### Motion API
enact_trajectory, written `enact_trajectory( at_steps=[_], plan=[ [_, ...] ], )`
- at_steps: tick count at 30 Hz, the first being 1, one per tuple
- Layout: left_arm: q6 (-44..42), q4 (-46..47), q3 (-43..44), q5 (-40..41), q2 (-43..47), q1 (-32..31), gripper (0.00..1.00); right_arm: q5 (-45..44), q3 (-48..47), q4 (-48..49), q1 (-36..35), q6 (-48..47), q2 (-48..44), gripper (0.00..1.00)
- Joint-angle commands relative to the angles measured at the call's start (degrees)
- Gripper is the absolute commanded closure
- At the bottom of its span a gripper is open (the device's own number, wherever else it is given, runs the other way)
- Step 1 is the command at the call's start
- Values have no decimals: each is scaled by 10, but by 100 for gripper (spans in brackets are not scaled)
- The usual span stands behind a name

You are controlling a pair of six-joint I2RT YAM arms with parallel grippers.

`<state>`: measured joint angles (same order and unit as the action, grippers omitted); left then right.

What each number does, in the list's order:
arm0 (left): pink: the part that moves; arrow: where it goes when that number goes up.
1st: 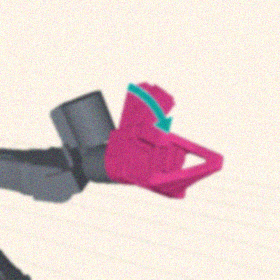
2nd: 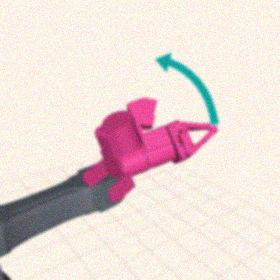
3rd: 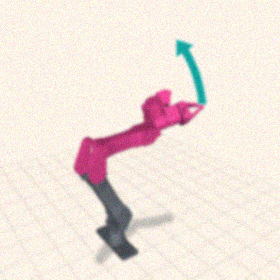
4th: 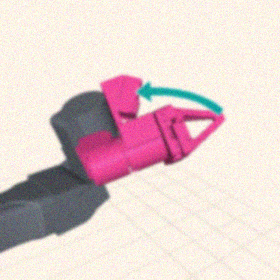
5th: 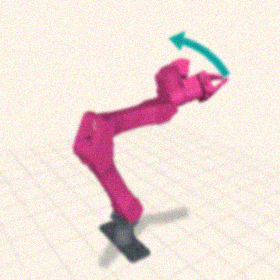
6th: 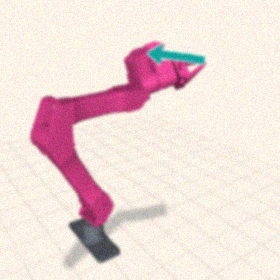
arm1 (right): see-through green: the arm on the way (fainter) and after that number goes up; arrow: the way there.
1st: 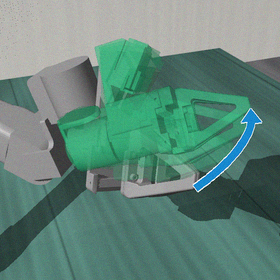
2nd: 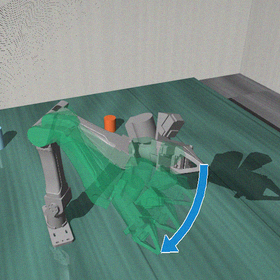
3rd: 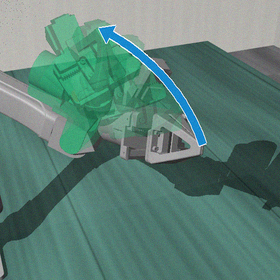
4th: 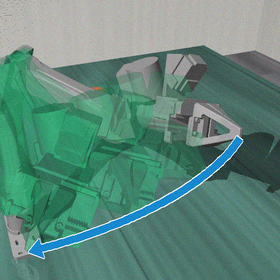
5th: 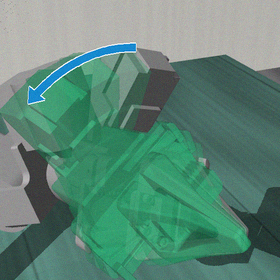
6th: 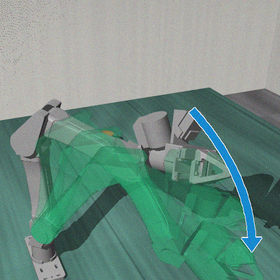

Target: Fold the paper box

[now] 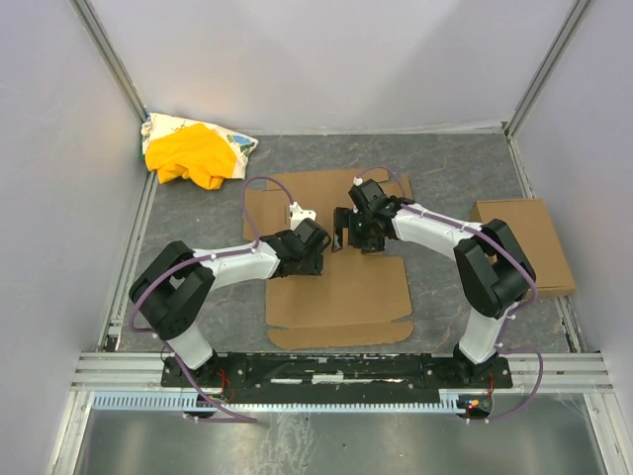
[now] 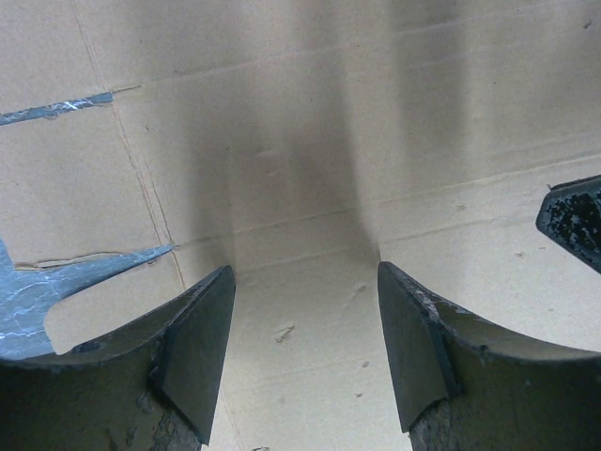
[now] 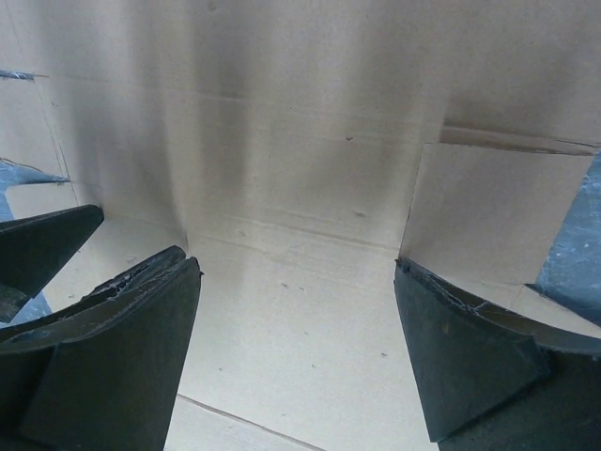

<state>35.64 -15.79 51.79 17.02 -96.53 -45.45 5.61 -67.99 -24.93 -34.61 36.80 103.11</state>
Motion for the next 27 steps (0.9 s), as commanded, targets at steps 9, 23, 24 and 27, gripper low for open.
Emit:
enact_trajectory(
  at_steps=[9, 23, 24, 27],
  plan=[
    [-1, -32, -39, -48, -53, 0, 30, -188, -86, -165, 2, -30, -46, 12],
    [-1, -51, -40, -33, -24, -1, 30, -219, -90, -163, 9, -41, 17, 20],
    [0, -53, -40, -32, -22, 0, 30, -215, -89, -162, 10, -42, 19, 22],
    [2, -59, -38, -29, -9, -1, 30, -203, -86, -153, 13, -47, 26, 40]
  ],
)
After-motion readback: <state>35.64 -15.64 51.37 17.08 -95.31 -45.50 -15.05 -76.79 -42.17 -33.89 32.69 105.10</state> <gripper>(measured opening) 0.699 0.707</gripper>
